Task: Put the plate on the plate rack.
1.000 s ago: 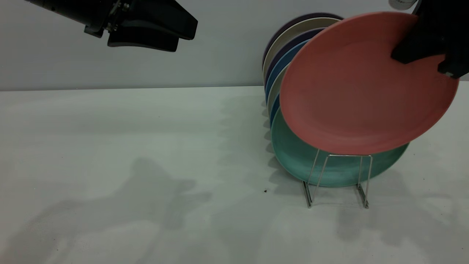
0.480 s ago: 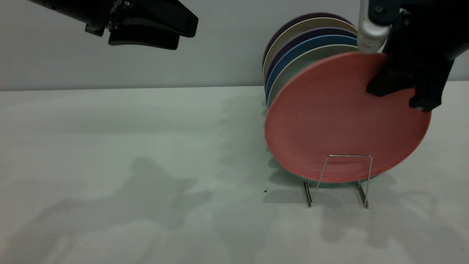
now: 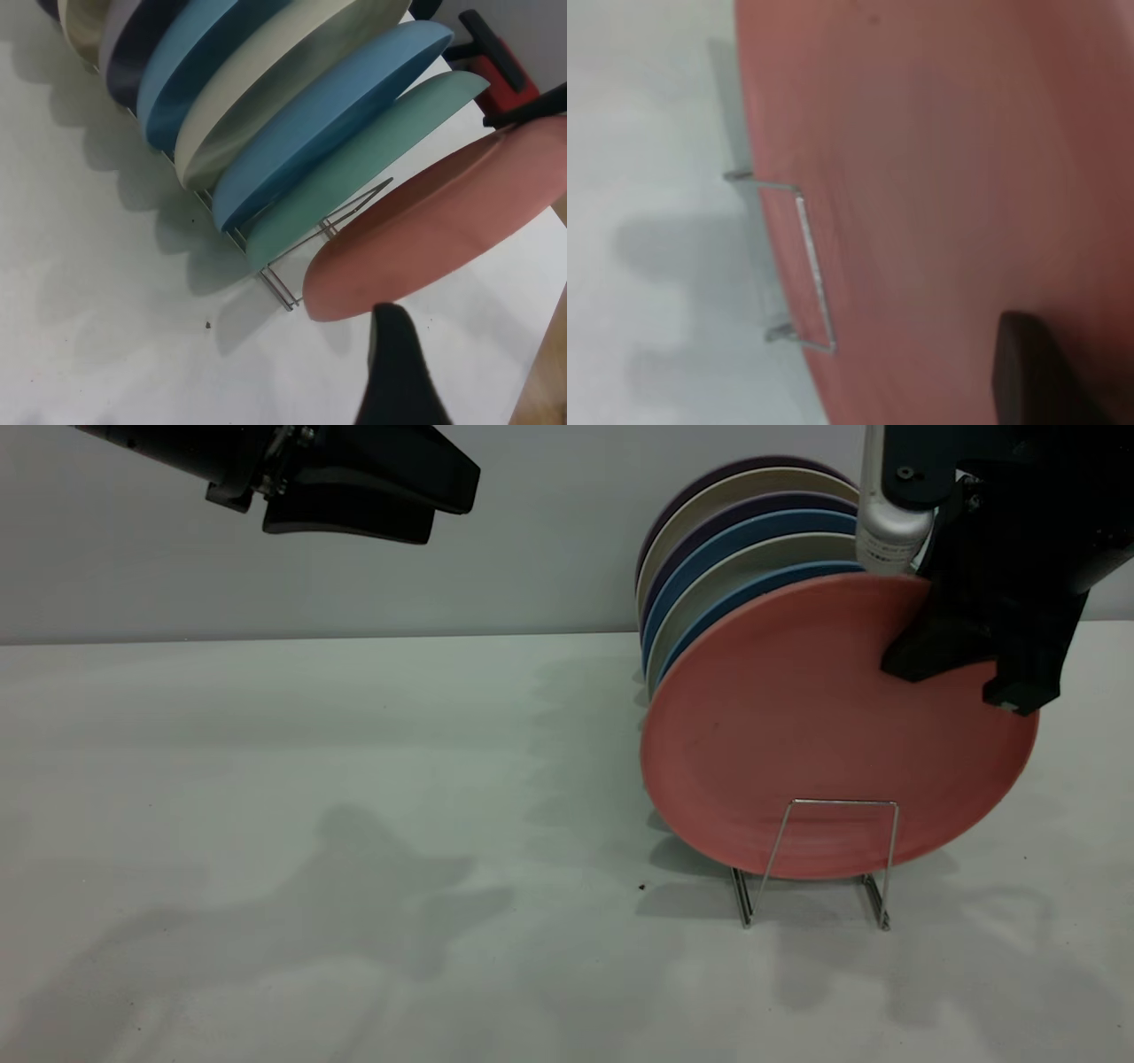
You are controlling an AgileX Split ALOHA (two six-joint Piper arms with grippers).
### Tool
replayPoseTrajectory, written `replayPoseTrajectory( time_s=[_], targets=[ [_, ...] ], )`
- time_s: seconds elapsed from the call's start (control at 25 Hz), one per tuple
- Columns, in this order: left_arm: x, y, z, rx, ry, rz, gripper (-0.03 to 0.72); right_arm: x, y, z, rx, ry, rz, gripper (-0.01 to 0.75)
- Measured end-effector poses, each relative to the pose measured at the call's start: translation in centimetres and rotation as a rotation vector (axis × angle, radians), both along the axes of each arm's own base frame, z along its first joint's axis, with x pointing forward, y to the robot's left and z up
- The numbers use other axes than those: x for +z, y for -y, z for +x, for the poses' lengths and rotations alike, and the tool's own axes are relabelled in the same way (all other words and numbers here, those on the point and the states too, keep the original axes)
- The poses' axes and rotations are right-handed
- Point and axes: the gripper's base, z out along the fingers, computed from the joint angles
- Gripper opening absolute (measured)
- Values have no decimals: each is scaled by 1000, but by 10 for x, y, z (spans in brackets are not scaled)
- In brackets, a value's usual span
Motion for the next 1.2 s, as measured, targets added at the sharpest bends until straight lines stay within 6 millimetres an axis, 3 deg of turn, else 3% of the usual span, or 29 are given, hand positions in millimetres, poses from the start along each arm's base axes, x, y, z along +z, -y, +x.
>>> replayPoseTrajectory(
  time_s=[0.24,0.48,0.88,1.04,1.2],
  targets=[
    [0,0,0,1,0,-1,499,-1,-1,-2,9,-28,2,287],
    [0,0,0,0,0,-1,499,1,-1,-3,16,-25,1,328],
    [1,0,0,1,2,-2,499,33,2,-11,32,77,7,413],
    [9,-1,-2,-2,30,-3,499,58,5,-20,33,155,23,423],
    [38,-14,-10,21,120,-5,499,109,13,-44,-58,280,145,425]
  ],
)
